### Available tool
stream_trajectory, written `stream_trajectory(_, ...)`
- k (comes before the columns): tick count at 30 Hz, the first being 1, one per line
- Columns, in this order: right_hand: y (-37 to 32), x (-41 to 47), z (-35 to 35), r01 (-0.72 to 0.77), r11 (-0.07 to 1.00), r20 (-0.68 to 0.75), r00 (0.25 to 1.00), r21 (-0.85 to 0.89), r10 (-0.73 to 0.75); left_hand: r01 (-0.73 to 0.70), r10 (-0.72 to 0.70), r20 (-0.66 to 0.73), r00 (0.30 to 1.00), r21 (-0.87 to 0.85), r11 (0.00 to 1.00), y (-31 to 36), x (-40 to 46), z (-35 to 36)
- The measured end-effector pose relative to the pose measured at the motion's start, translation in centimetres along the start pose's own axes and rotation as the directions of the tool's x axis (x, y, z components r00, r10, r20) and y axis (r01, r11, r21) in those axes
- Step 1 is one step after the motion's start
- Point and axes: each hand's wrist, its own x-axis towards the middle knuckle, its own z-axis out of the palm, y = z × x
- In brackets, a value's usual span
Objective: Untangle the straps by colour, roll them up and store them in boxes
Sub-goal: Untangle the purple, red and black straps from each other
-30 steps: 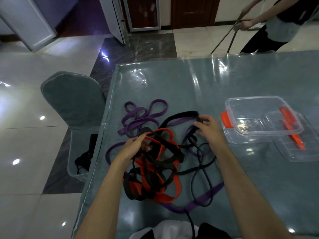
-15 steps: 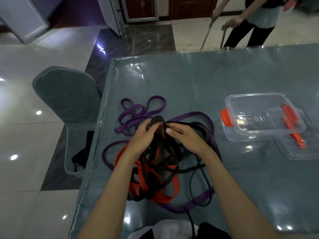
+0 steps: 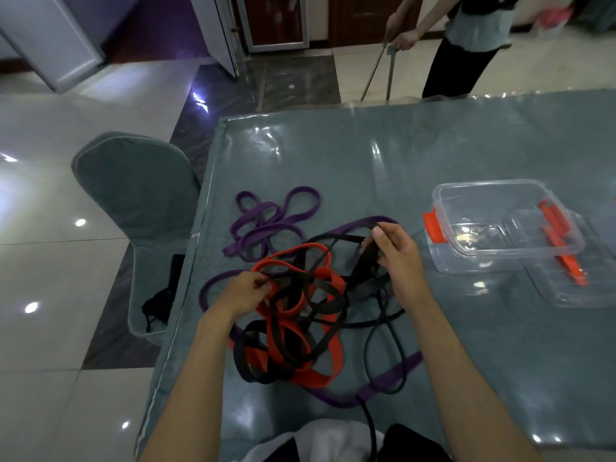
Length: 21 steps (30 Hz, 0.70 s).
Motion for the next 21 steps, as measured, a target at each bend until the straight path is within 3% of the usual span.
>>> stream_trajectory(2, 0.1, -0.4, -0.1, 0.003, 1.000, -0.008, 1.000, -0.024, -0.003, 0.049, -0.061, -0.064, 0.996, -0.172, 0.984, 0.4, -0.5, 0.0)
stream_trajectory(4, 0.2, -0.8, -0.2, 0.002, 1.000, -0.018, 1.000, -0.005, -0.002, 0.081, -0.129, -0.090, 0.987, -0.415, 0.906, 0.9, -0.6, 0.2)
stream_trajectory(7, 0.4, -1.4, -0.4, 0.013, 1.000, -0.019, 1.000, -0.009, -0.013, 0.060, -0.099, -0.049, 0.994, -0.514, 0.856, 0.9, -0.4, 1.2)
stream_trajectory(10, 0.6, -2.0, -0.7, 0.029, 0.999, -0.028, 0.999, -0.029, -0.030, 0.100, -0.105, 0.012, 0.994, -0.434, 0.895, -0.3, -0.3, 3.2)
stream_trajectory(14, 0.9, -2.9, -1.1, 0.025, 0.999, -0.019, 0.999, -0.043, -0.026, 0.207, -0.225, -0.107, 0.969, -0.152, 0.966, -2.1, -0.6, 6.5)
stream_trajectory(21, 1.3, -3.4, -2.0, 0.011, 0.999, -0.045, 0.999, -0.046, -0.013, 0.226, -0.223, -0.144, 0.964, 0.006, 0.974, -2.3, -1.1, 7.1)
